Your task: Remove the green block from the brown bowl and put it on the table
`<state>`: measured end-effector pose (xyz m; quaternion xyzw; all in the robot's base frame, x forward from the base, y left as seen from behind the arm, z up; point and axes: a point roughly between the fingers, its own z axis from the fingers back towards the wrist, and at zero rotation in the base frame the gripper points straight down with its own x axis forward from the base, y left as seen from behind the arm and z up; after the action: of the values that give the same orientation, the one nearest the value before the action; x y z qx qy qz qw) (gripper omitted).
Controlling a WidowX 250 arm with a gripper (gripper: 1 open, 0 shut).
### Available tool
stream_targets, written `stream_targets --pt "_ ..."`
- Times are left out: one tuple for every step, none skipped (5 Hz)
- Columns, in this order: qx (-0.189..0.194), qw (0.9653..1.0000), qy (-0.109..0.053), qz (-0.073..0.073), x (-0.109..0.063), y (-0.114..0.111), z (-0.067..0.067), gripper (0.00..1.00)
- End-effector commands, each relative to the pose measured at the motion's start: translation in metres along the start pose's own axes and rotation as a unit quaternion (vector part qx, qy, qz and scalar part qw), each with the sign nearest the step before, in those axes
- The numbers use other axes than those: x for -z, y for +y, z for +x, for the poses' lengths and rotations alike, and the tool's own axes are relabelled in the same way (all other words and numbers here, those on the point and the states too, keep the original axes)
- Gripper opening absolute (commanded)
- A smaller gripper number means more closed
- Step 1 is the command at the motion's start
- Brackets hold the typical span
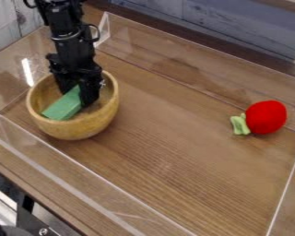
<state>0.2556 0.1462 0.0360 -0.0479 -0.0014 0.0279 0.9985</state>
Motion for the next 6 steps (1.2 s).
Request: stream_targets --pt "-0.009 0.9992 -0.037 0.014 -0.032 0.000 0.004 0.00" --pt "-0.017 0.9985 -0.051 0.014 -0.051 -0.005 0.004 0.00" --pt "-0.025 0.9974 -0.066 0.015 -0.073 -0.015 0.004 0.00" --pt "-0.027 0.9966 -0.077 0.014 -0.088 -0.038 0.006 0.00" --pt "-0.023 0.9960 -0.086 0.014 -0.099 -0.057 0.004 0.00" --pt "-0.009 0.9960 -0.087 0.015 -0.099 -0.081 0.000 0.00"
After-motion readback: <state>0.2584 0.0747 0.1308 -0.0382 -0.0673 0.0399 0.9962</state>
